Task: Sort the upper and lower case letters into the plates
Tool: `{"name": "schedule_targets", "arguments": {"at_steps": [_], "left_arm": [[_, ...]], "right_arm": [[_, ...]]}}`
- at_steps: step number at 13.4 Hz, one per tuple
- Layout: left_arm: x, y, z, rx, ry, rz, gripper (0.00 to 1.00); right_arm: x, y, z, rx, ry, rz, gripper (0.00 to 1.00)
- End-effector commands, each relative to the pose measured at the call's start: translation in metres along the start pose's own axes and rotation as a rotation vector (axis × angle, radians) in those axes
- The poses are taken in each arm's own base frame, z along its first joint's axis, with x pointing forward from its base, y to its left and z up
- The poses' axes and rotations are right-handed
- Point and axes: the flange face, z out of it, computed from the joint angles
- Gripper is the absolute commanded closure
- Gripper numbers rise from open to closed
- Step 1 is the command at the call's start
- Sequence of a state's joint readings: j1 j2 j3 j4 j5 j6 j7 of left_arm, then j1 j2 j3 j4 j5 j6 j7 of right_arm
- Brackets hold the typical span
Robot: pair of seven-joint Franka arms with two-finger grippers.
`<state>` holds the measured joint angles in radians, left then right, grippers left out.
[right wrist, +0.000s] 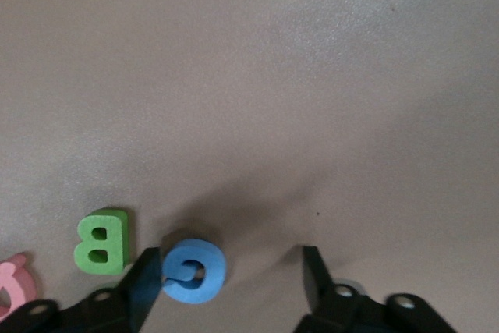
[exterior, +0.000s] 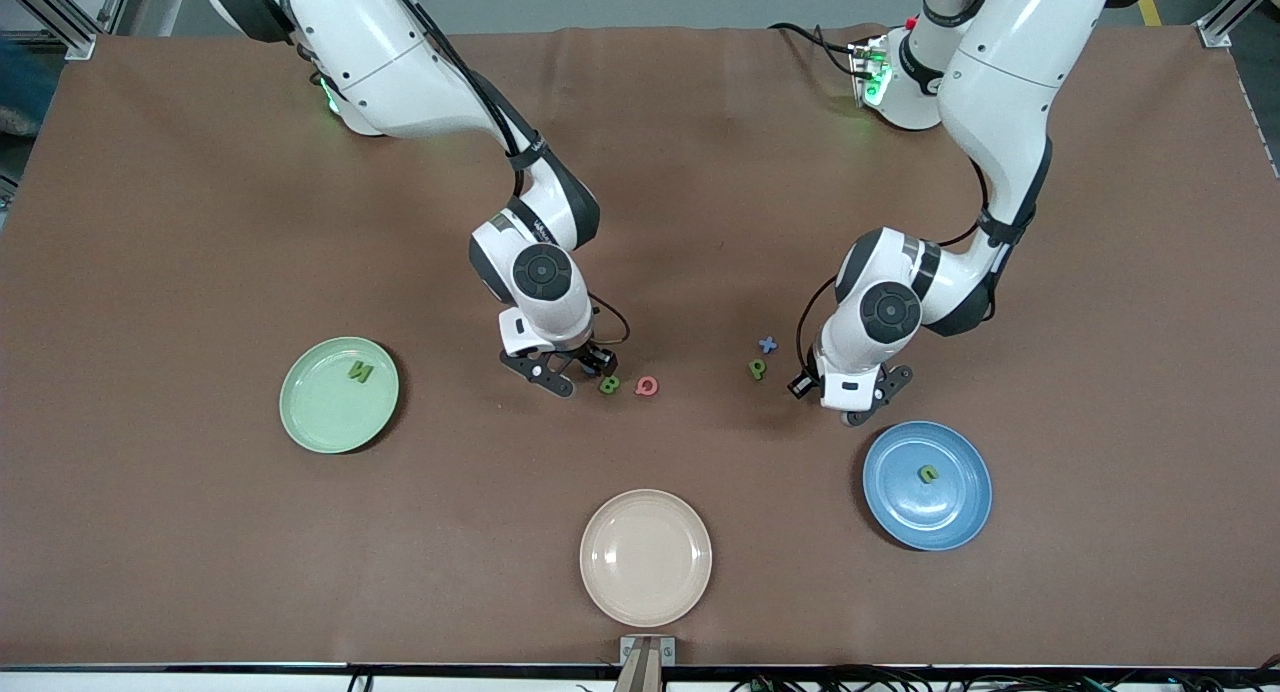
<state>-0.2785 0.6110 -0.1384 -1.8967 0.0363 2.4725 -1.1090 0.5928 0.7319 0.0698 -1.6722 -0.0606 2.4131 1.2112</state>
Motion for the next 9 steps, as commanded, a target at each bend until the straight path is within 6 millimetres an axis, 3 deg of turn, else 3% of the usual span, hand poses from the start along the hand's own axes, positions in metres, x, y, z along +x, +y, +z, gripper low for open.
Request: {"name": "schedule_targets", "arguments": {"at_steps": [1, 3, 5, 6, 9], "left_arm": [[0.016, 0.008, -0.033, -0.018, 0.04, 0.037, 0.99], [0.051, 0.015, -0.071, -0.016, 0.064, 0.138, 0.99], [0.091, 0.006, -0.094, -0.028, 0.093, 0.246, 0.99], [0.114, -0.002, -0.1, -0.035, 0.107, 0.301, 0.99], [0.165, -0.017, -0.082, -0.032, 0.115, 0.474, 0.93]], "right_arm": [[-0.001, -0.004, 0.002, -0.009, 0.018, 0.008, 0.36], [0.0, -0.002, 0.003, -0.013, 0.021, 0.006, 0.59], [0.003, 0.001, 0.005, -0.02, 0.022, 0.008, 0.91], [0.009, 0.003, 0.001, -0.021, 0.02, 0.014, 0.99], [0.049, 0.023, -0.014, -0.037, 0.014, -0.016, 1.0]]}}
